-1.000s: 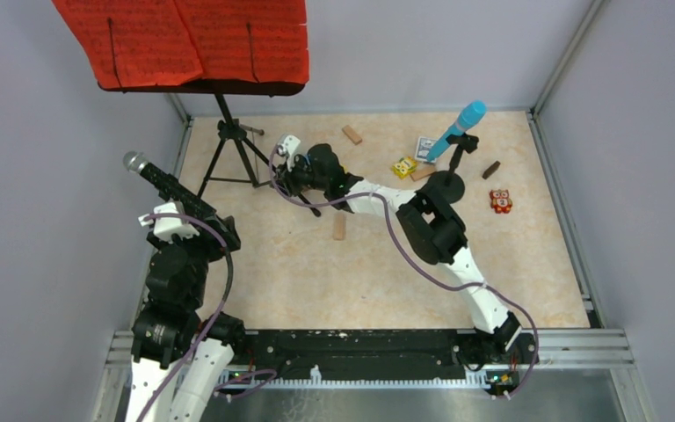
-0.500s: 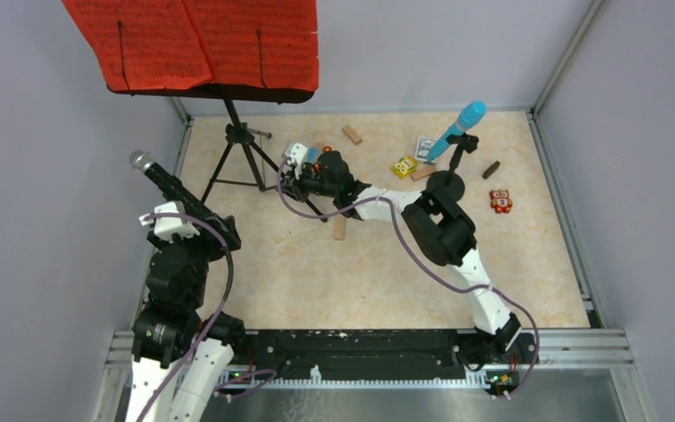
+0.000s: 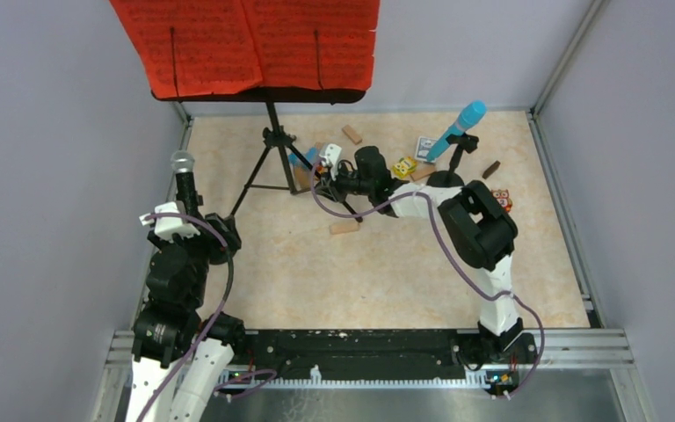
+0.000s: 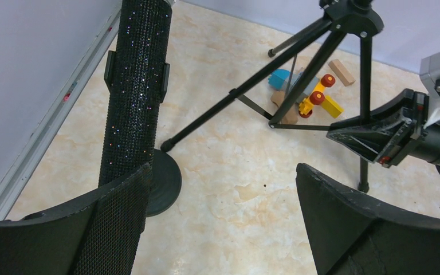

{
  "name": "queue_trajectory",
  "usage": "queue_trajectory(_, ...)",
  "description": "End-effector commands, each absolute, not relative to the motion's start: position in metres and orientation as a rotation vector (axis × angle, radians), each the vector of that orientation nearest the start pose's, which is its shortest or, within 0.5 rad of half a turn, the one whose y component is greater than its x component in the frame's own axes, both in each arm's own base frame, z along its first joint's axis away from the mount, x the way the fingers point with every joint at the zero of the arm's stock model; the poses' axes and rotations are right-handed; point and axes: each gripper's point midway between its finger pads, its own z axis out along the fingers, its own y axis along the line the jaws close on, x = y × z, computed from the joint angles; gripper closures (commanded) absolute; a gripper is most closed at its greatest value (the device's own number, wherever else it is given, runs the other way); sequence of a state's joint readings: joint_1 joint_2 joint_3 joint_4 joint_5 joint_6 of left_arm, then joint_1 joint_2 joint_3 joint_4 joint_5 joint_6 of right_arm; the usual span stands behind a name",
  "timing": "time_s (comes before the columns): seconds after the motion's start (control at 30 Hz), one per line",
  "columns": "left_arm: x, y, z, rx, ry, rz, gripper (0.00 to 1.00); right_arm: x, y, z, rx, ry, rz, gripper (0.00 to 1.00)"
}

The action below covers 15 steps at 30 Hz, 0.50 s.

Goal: Pack up the instrument practice props

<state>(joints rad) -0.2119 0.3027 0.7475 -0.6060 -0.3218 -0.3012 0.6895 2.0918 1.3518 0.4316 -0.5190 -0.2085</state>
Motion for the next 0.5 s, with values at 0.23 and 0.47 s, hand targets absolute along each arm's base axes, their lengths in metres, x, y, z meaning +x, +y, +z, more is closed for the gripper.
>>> queue_trajectory(0.23, 0.205, 0.0, 0.283, -0.298, 1.65, -0.115, 0.01, 0.372, 0.352, 0.118, -1.306, 1.503, 0.686, 1.0)
queue_trajectory(0.47, 0.204, -0.001, 0.284, -0.296, 1.649, -0.119, 0.01, 0.351, 0.316, 0.107, -1.339, 1.549, 0.667, 1.0)
